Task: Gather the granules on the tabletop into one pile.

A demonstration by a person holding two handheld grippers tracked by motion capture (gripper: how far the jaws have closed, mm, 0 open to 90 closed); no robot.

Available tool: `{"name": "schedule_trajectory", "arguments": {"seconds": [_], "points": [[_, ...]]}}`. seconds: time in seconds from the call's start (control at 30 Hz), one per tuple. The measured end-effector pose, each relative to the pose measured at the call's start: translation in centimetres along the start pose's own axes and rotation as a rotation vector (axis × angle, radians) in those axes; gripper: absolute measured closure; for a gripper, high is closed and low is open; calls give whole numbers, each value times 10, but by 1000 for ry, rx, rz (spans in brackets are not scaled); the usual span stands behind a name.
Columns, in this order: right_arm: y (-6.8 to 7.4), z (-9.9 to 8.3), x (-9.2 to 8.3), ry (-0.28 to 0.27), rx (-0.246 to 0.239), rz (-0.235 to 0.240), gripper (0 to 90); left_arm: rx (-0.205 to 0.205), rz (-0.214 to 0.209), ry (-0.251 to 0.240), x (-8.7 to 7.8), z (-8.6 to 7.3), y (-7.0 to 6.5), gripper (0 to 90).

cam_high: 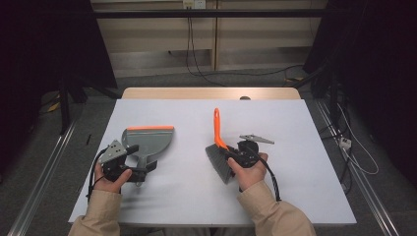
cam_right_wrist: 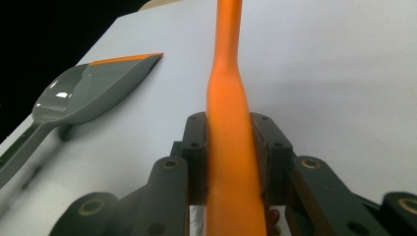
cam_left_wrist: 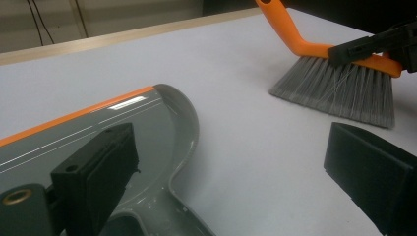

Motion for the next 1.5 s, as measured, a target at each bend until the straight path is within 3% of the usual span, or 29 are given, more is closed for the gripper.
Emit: {"name": "schedule_trajectory", "arguments": {"seconds": [0.37,0.53,0.63,0.8,1.0,1.17,1.27,1.33,1.43,1.5], "points": [[-4,-1,-6,-10,-5,-16,708,15,4,7,0,0,1,57],[0,2,-5,-26,5,11,712,10,2,6,1,0,0,57],[8,8,-5,-34,16,54,713,12,3,12,1,-1,0,57],[20,30,-14,-66,-26,94,712,2,2,3,1,0,0,57],[13,57,-19,-89,-178,95,712,4,0,3,0,0,1,57],[0,69,-11,-62,-346,99,713,-5,-1,3,0,0,2,56],[-7,70,-3,-37,-478,88,712,1,5,5,0,0,3,57],[-13,70,2,-26,-537,92,713,2,5,11,0,-1,4,57],[-21,70,8,-20,-588,88,713,-3,4,12,1,-1,3,56],[-27,72,12,-24,-588,91,713,-8,4,13,2,-2,3,56]]}}
Point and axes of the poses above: each handheld gripper's, and its own axes: x roughly forward along the jaws, z roughly out of its top, y roughly to its left, the point moved 9 cm from there along x, roughly forward along the jaws, and after that the axes turned 9 degrees about y, right-handed, at the moved point
